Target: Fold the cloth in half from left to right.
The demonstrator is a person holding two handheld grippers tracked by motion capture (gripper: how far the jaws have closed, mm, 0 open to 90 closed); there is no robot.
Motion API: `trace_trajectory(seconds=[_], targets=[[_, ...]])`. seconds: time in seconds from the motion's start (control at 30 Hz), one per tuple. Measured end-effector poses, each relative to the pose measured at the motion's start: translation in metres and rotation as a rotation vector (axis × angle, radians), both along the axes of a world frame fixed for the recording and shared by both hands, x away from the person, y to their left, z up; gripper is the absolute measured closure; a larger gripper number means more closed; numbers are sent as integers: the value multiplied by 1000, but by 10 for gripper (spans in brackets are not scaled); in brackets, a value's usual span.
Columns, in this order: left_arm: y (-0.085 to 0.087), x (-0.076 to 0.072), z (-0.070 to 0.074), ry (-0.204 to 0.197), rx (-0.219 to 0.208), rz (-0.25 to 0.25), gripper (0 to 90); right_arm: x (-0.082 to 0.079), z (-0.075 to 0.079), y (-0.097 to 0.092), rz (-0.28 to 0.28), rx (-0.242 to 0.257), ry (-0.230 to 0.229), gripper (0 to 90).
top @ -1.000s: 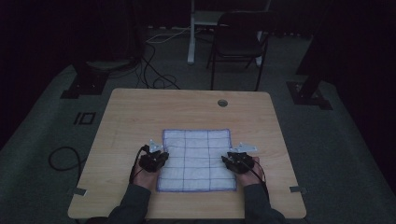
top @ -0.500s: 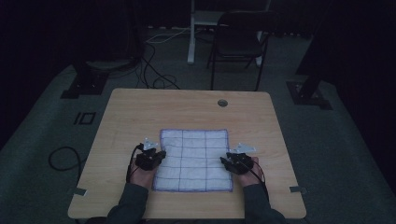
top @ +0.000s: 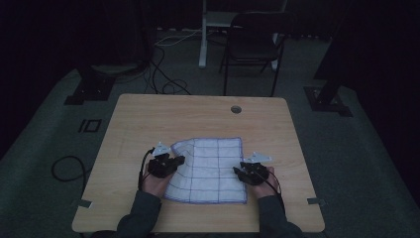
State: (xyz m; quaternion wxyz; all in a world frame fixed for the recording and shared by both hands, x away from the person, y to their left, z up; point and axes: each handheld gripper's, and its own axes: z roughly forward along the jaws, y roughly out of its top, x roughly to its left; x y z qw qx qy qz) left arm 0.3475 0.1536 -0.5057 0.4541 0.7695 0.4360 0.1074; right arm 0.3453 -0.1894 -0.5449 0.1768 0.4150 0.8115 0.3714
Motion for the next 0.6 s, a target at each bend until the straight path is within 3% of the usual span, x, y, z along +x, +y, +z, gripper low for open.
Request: trace_trajectory(seconds=[0.3,0.6], targets=[[-16,2,23,-35,-54,-59,877,0,0,0,2,1,2,601],[-30,4,33,-43,-90,-104,877,0,0,0,4,4,4,595]])
